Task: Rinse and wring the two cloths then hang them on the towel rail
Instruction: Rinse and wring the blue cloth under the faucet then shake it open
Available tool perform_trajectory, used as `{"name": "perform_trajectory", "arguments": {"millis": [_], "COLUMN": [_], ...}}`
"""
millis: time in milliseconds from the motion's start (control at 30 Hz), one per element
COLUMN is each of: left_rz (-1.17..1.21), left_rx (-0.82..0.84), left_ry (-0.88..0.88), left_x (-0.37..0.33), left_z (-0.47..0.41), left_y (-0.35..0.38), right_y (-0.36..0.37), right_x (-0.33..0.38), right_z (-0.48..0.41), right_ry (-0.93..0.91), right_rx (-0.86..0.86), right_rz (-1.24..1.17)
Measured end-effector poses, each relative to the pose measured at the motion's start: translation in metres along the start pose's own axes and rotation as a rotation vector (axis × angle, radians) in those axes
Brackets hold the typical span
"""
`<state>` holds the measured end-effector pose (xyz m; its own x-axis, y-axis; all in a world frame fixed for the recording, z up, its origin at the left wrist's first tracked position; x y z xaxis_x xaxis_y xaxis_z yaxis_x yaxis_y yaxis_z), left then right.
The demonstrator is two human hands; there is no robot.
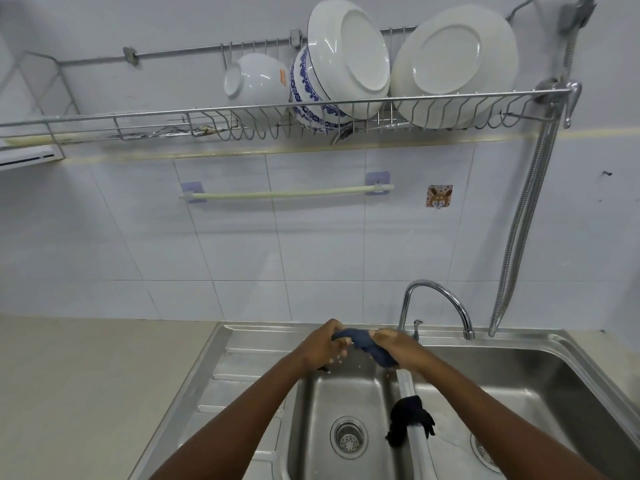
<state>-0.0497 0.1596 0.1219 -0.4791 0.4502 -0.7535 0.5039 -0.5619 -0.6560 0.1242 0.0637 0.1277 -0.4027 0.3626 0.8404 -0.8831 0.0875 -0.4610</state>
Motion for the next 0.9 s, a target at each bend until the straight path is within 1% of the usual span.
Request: {"name": "perform_trajectory", "arguments": {"millis": [67,133,300,367,433,533,633,733,833,900], "left_rz": [0.145,0.204,0.199,0.176,0.177,0.192,0.127,0.045,-0.091,-0.126], "left_rx": [0.030,0.043,0.054,0.072,0.082,0.124,0.096,0.064,-0.004,-0.117], "left_ry": [-0.020,-0.016,-0.028,-0.040,-0.020,0.008,-0.012,0.029,0.047,0.075], "left_x": [0.001,0.001,-0.001,-0.003,-0.002,-0.004,-0.010,-0.010,-0.015,-0.016], "left_z": [0.001,0.004,0.012,0.015,0.019,0.020,0.020,0.016,0.012,0.010], "left_y": [-0.004,-0.007,-0.012,-0.012,-0.013,-0.011,-0.010,-0.009,-0.012,-0.017], "right_y": [-0.002,-0.006,-0.011,-0.013,-0.015,-0.015,-0.016,-0.018,-0.017,-0.020], "right_x": [-0.002,-0.003,-0.002,-0.001,0.000,0.002,0.012,0.023,0.024,0.021], "right_z": [0.001,0.003,0.007,0.006,0.004,0.001,0.001,0.004,0.008,0.009], "right_ry": [-0.031,-0.054,-0.074,-0.073,-0.083,-0.120,-0.149,-0.145,-0.134,-0.158], "right_rx": [-0.057,-0.117,-0.247,-0.325,-0.357,-0.356,-0.351,-0.296,-0.216,-0.208], "right_rz": [-0.003,-0.047,-0.180,-0.171,-0.114,-0.046,-0.080,-0.051,0.036,0.129]}}
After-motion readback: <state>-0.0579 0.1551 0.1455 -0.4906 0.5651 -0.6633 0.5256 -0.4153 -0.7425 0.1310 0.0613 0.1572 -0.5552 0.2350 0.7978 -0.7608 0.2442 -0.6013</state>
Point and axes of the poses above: each hand's wrist, its own z-axis away from the middle knuckle, its own y-axis out of the palm, x = y × z, the point moved 1 cm from there along -z, towards the middle knuckle, and after that the axes turned 5 degrees about y, right-handed, at the moved point
